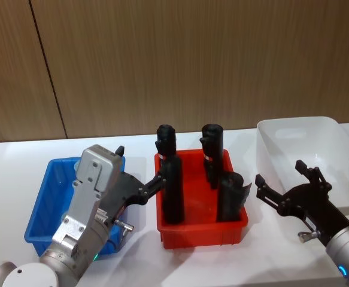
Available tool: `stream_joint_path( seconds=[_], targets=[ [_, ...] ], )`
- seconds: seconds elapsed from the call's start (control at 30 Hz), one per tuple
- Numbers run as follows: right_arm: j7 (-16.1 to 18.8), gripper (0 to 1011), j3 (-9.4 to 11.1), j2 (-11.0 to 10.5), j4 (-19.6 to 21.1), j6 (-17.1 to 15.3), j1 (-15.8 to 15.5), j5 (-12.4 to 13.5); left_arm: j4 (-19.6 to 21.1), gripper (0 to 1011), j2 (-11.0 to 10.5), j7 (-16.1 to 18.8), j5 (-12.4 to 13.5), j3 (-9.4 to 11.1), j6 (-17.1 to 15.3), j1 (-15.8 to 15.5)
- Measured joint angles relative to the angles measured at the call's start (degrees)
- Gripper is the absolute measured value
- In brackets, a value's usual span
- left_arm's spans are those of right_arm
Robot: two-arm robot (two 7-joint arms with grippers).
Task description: Pick the cotton swabs from the blue box and place them into the white box.
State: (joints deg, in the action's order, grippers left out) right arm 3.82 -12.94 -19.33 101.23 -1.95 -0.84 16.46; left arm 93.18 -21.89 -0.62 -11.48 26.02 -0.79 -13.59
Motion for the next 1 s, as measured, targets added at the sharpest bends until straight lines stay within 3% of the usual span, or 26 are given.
stream_joint_path(
  seconds=[1.0],
  targets=[
    [0.0, 1002, 0.0, 0.0, 0.0, 0.0, 0.0, 0.0, -0.4, 1004, -0.5, -0.3, -0.4, -0.7, -0.6, -0.1]
  ],
)
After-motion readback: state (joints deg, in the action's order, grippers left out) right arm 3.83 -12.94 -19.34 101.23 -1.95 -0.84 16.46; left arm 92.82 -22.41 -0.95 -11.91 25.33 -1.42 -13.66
